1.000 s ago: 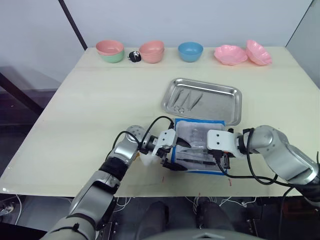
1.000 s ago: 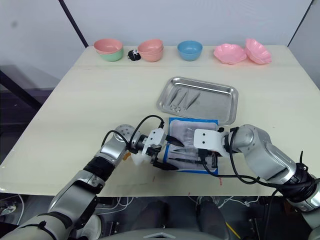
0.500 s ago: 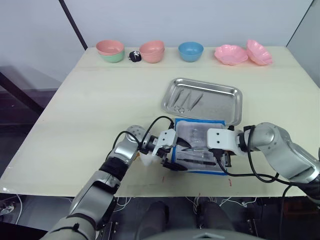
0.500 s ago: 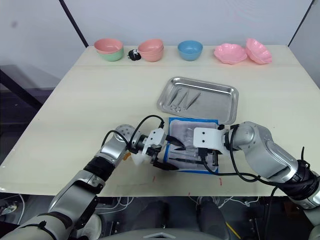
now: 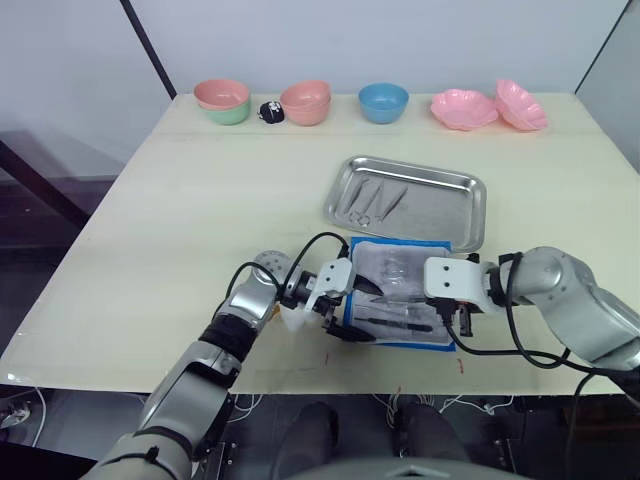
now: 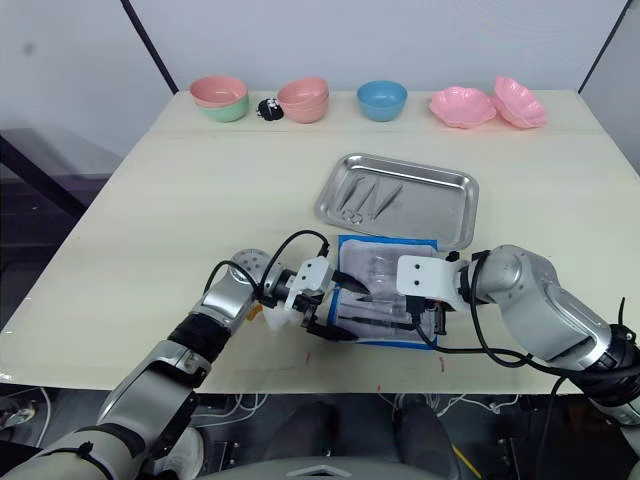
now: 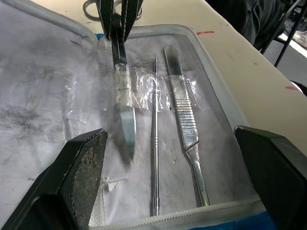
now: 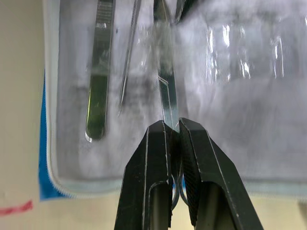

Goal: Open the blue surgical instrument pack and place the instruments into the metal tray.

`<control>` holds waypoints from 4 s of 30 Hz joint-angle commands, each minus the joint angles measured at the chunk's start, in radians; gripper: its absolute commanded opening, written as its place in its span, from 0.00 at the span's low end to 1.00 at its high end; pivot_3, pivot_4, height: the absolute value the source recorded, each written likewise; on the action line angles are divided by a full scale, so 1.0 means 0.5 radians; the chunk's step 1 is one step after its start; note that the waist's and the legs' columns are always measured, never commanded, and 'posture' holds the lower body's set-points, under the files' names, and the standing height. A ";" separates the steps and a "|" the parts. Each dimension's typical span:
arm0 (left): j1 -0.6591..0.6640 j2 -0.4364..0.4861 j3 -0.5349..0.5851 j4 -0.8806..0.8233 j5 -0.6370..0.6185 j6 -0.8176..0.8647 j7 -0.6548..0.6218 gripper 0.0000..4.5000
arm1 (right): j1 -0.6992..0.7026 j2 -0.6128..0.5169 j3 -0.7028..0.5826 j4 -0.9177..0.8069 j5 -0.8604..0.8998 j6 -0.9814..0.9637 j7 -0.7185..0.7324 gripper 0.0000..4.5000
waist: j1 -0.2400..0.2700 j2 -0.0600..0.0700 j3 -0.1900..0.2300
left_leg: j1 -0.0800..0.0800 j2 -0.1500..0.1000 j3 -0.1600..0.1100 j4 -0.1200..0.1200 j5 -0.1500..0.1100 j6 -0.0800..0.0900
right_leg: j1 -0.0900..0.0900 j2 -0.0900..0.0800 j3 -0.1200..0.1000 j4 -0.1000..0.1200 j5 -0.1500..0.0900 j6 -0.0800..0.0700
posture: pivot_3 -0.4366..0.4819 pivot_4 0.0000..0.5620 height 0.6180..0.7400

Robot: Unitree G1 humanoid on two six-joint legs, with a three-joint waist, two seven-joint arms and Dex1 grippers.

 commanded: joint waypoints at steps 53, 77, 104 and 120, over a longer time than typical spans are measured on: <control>0.114 0.065 -0.057 0.282 0.209 0.120 0.134 1.00 | -0.253 0.999 -1.080 0.603 0.688 0.374 -1.322 0.03 | 0.011 0.016 -0.003 | -0.006 -0.004 -0.001 -0.010 0.002 0.004 | -0.006 0.000 -0.005 -0.012 0.010 0.011 | 0.48 0.27 1.00; 0.133 0.088 -0.051 0.240 0.208 0.125 0.120 1.00 | -0.712 1.481 -1.093 1.789 0.381 0.209 -1.893 0.03 | -0.005 0.018 -0.005 | -0.007 -0.009 0.008 -0.010 0.013 0.022 | -0.014 0.009 0.003 0.003 0.014 0.008 | 0.48 0.27 1.00; 0.146 0.093 -0.053 0.220 0.205 0.129 0.112 1.00 | -0.550 1.460 -1.138 1.366 0.497 -0.278 -1.574 0.96 | -0.031 0.017 -0.006 | -0.007 -0.010 0.008 -0.010 0.016 0.027 | -0.015 0.009 0.004 0.005 0.015 0.007 | 0.48 0.27 1.00; 0.151 0.095 -0.054 0.225 0.205 0.116 0.099 1.00 | 0.671 0.966 -1.030 0.542 0.719 -1.277 -0.550 0.96 | -0.031 0.004 0.000 | -0.013 -0.010 0.006 -0.010 0.016 0.026 | -0.017 0.007 0.004 0.000 0.014 0.007 | 0.48 0.27 1.00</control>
